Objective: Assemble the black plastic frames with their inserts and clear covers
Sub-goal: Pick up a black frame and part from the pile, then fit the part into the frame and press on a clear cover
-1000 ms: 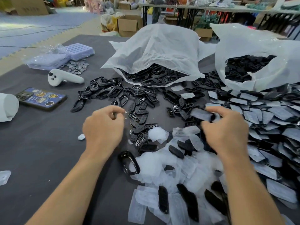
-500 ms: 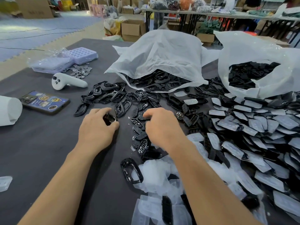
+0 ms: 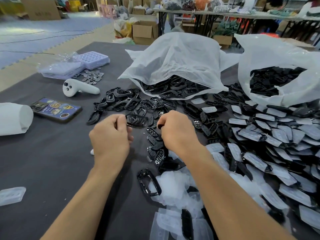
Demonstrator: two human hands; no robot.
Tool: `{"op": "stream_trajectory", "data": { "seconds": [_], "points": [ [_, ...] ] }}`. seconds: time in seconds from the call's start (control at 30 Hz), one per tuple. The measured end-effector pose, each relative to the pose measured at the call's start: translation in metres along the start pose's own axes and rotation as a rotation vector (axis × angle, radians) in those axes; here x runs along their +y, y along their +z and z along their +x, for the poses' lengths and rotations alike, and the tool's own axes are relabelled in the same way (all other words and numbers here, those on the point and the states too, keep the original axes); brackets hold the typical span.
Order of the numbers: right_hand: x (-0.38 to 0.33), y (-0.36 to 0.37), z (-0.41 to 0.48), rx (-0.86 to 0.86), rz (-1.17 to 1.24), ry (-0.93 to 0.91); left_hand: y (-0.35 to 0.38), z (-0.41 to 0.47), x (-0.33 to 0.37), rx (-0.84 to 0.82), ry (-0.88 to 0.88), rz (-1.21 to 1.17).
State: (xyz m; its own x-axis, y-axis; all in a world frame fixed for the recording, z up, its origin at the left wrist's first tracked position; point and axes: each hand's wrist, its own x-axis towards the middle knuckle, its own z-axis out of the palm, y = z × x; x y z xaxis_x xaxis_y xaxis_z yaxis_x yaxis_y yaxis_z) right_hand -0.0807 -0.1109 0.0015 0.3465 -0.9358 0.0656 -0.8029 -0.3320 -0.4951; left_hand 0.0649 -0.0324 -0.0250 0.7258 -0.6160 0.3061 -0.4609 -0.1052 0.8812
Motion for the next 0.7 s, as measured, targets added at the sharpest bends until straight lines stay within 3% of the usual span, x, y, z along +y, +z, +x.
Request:
{"op": "stream_trajectory", "data": {
  "seconds": [0.1,0.17,0.27,0.4,0.7],
  "points": [
    [0.013,-0.013,-0.029,0.128,0.498,0.073,0.011,-0.017,0.003,-0.097,-0.072,-0.105],
    [0.019,-0.020,-0.053,0.087,0.860,0.149,0.014,-0.023,0.005,-0.144,-0.108,-0.150],
    [0.023,-0.024,-0.076,-0.013,1.151,0.238,0.019,-0.031,0.012,-0.217,-0.214,-0.381],
    [0.025,-0.021,-0.081,-0.079,1.322,0.296,0.020,-0.040,0.016,-0.269,-0.160,-0.428],
    [0.031,-0.019,-0.079,-0.115,1.297,0.239,0.010,-0.040,0.018,-0.252,-0.068,-0.303]
  ]
}}
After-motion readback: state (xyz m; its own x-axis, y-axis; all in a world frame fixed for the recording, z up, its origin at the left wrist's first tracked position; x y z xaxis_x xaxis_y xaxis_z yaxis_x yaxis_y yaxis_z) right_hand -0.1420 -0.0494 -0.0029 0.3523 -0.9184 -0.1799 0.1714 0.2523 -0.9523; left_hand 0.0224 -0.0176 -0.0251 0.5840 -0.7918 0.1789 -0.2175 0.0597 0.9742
